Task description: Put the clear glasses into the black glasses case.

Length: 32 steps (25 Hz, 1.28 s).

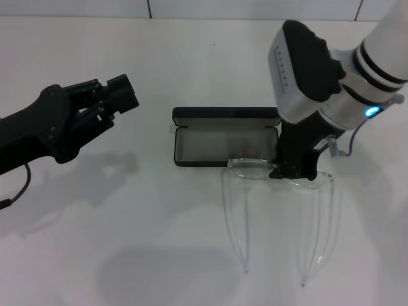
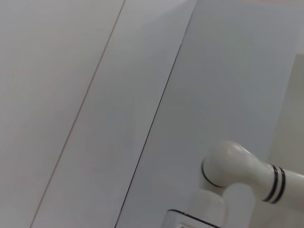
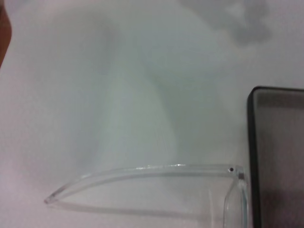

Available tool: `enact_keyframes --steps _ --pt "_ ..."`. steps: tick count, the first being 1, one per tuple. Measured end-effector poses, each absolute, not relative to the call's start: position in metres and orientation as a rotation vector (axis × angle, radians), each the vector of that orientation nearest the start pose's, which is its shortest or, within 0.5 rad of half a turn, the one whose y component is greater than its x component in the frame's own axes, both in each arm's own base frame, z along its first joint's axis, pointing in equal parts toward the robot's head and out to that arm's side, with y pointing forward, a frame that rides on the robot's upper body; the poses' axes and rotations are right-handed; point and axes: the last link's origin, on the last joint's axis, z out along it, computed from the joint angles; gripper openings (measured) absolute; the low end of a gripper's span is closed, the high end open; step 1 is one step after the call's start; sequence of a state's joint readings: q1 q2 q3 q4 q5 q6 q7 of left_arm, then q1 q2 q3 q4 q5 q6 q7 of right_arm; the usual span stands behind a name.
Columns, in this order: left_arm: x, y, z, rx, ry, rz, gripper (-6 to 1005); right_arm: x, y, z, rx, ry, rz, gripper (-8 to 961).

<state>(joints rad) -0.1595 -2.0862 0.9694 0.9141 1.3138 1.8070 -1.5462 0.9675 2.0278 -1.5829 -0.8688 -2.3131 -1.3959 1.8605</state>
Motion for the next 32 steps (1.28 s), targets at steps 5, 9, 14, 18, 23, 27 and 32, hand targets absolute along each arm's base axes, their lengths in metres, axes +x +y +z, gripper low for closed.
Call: enact_keyframes --steps 5,9,14,18,23,27,32 --pt "-0.242 0.249 0.06 -2.492 -0.597 -1.433 173 0.125 0.366 -0.047 -3.077 -0.182 -0.485 95" --pt "-0.24 0.245 0.061 -2.514 -0.571 -1.459 168 0.122 0.346 -0.02 -3.073 -0.136 -0.208 88" --pt "-0.231 0.246 0.047 -2.596 -0.53 -1.515 161 0.129 0.324 0.014 -3.004 -0.052 0.313 79" --pt "-0.219 0.251 0.035 -2.659 -0.473 -1.6 156 0.138 0.317 0.019 -2.94 -0.043 0.682 76" --pt "-0.199 0.254 0.016 -2.789 -0.374 -1.619 118 0.143 0.32 0.01 -2.9 -0.012 0.925 76" --pt "-0.194 0.256 0.009 -2.807 -0.36 -1.64 50 0.142 0.322 0.005 -2.906 -0.004 0.965 75" --pt "-0.196 0.257 0.003 -2.781 -0.363 -1.657 54 0.137 0.324 0.003 -2.916 -0.017 0.998 75"
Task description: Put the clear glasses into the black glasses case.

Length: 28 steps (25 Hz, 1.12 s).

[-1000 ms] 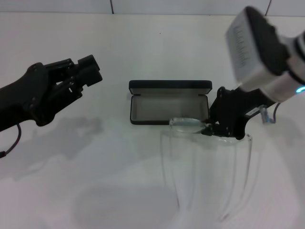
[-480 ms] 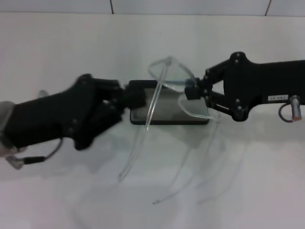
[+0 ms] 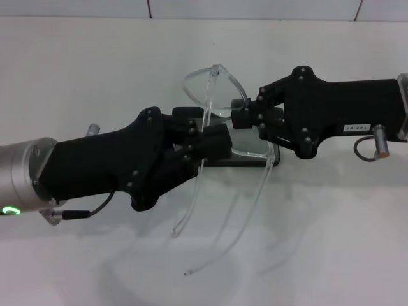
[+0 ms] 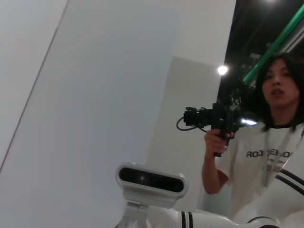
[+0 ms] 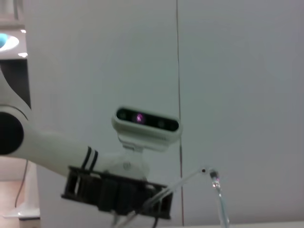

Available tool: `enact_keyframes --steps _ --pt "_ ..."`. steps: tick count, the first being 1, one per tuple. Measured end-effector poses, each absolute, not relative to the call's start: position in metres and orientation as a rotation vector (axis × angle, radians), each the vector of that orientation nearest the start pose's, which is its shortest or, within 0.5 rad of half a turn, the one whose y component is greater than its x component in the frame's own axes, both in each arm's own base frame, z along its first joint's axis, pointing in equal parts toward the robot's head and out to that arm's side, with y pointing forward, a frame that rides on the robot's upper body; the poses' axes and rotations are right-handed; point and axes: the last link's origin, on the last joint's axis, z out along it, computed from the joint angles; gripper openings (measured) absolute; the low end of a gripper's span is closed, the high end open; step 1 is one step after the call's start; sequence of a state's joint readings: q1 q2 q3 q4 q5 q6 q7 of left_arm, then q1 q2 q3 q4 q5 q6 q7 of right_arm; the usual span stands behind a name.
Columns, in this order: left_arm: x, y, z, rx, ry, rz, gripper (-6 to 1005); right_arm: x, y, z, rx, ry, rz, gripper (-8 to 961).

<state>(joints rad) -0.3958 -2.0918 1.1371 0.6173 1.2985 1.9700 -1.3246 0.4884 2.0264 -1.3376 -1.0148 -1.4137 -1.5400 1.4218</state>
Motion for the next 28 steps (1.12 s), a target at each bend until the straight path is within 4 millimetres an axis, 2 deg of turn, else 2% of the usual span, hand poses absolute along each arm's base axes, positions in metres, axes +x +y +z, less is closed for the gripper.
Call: enact_keyframes --steps 14,22,28 --pt "-0.202 0.258 -0.002 -2.727 -0.358 -1.653 54 0.131 0.322 -0.002 -2.934 -0.039 1.14 74" --pt "-0.198 0.261 -0.008 -2.732 -0.383 -1.675 54 0.128 0.318 -0.012 -2.977 -0.064 1.134 74" --pt "-0.197 0.259 -0.009 -2.744 -0.38 -1.682 54 0.13 0.322 -0.015 -2.947 -0.05 1.154 73"
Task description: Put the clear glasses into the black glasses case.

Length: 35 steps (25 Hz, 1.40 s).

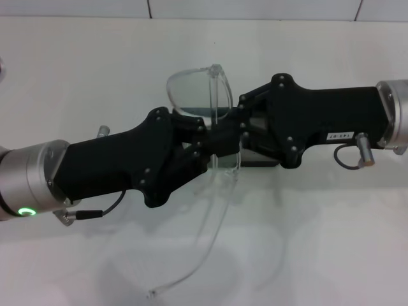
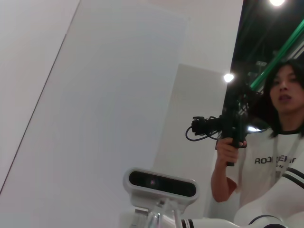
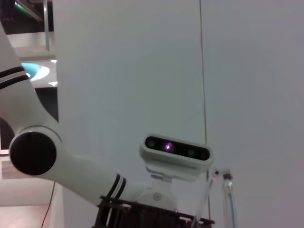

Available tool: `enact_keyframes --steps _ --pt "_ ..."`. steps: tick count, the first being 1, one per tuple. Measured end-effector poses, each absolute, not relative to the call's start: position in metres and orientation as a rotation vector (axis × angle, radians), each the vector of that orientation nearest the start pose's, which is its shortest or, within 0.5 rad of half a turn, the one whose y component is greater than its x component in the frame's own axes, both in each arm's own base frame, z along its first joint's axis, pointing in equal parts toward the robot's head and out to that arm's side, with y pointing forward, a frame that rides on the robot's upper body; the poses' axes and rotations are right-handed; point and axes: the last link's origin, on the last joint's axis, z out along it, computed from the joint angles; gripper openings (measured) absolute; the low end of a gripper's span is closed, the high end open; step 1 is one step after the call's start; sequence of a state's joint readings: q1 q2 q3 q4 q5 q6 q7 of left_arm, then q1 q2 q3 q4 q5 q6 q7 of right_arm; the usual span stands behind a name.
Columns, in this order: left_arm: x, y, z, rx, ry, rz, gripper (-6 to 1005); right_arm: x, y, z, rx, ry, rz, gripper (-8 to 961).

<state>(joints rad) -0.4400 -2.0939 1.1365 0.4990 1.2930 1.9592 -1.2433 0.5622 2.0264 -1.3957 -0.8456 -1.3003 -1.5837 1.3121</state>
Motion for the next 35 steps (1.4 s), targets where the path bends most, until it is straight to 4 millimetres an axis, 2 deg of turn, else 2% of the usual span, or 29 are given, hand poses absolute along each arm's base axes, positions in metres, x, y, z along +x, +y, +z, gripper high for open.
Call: enact_keyframes --steps 35 --pt "-0.2033 0.2587 -0.0135 -2.71 -0.393 -1.666 55 0.1293 0.3177 -0.0119 -2.937 -0.101 1.204 67"
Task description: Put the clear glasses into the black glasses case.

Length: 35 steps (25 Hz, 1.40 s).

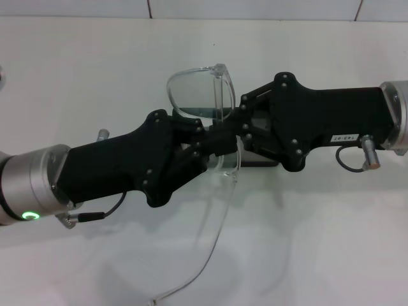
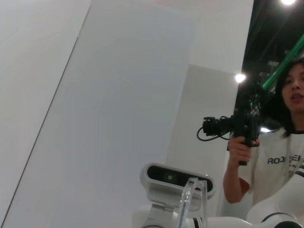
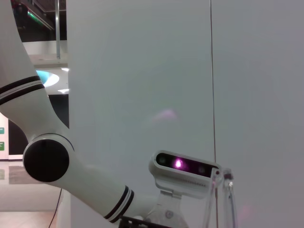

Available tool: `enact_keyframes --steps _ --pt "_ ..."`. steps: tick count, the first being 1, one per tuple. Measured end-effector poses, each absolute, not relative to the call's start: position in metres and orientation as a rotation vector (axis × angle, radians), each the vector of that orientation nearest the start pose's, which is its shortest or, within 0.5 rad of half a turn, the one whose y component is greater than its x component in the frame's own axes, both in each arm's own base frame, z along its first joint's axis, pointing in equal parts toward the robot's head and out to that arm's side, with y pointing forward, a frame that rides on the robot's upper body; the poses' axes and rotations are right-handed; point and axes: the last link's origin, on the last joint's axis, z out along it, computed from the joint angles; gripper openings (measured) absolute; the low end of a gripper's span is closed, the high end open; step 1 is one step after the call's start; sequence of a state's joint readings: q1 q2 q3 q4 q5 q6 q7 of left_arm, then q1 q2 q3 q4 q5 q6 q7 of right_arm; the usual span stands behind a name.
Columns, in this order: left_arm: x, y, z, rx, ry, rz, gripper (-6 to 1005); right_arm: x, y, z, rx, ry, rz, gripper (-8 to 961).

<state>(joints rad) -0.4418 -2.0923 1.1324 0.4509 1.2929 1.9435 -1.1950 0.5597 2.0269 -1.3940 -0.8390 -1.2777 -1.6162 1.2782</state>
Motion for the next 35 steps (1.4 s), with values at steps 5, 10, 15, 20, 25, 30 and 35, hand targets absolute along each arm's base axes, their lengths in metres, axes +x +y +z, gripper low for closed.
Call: enact_keyframes --steps 5,10,15,20,25,30,35 --pt "-0.202 0.255 -0.01 -2.725 -0.362 -1.697 55 0.134 0.321 -0.01 -2.893 -0.084 1.204 66" --pt "-0.202 0.25 -0.005 -2.711 -0.273 -1.728 55 0.144 0.319 0.01 -2.834 -0.068 1.303 65" --pt "-0.204 0.249 -0.006 -2.696 -0.249 -1.718 55 0.151 0.305 0.037 -2.761 -0.115 1.511 65" --pt "-0.203 0.25 -0.008 -2.715 -0.245 -1.71 55 0.152 0.296 0.058 -2.626 -0.176 1.711 66" --pt "-0.199 0.245 -0.017 -2.784 -0.212 -1.692 55 0.158 0.289 0.068 -2.424 -0.295 1.805 66" --pt "-0.189 0.233 -0.031 -2.858 -0.057 -1.71 56 0.164 0.295 0.067 -2.283 -0.259 1.84 65" --pt "-0.183 0.23 -0.033 -2.802 0.045 -1.768 56 0.165 0.306 0.05 -2.299 -0.207 1.757 65"
